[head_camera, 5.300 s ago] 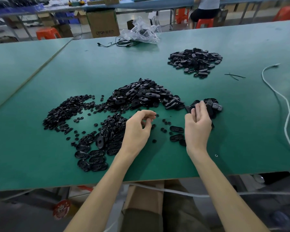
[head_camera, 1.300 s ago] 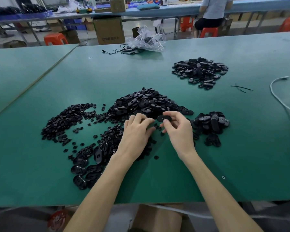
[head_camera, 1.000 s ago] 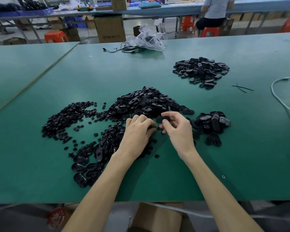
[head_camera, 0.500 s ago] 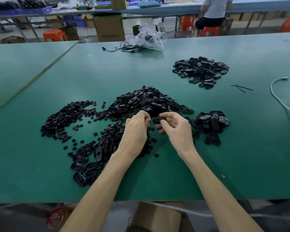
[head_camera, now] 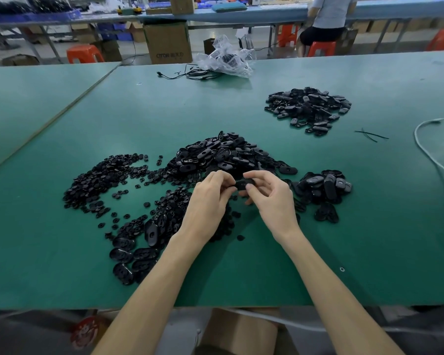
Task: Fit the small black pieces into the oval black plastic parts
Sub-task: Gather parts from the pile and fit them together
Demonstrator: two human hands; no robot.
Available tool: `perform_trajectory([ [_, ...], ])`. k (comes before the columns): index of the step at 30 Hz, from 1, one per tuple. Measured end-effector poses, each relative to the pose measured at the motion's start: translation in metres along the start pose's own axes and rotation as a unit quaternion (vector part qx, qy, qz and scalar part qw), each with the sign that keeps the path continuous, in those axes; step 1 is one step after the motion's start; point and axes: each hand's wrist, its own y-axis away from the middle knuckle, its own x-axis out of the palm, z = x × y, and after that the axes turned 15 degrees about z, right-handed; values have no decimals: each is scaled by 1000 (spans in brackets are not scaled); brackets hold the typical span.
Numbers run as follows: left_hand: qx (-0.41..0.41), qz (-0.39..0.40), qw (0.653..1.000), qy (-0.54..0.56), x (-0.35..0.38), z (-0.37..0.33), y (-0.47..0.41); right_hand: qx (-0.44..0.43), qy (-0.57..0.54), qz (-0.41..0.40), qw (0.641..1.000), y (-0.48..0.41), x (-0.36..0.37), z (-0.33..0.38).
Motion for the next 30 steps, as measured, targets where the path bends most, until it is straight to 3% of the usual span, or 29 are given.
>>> perform_trajectory([
  [6,5,-2,1000,3,-1,1,-1,-17,22,2,1000,1,0,1],
  [11,-15,-13,994,107,-5,-2,-1,-17,40,24,999,0,2,0],
  [20,-49,-23,982,179,-6,-2,-1,-24,26,31,999,0,2,3],
  [30,-25,-14,983,183,-7,-4,0,-35,19,47,998,0,2,2],
])
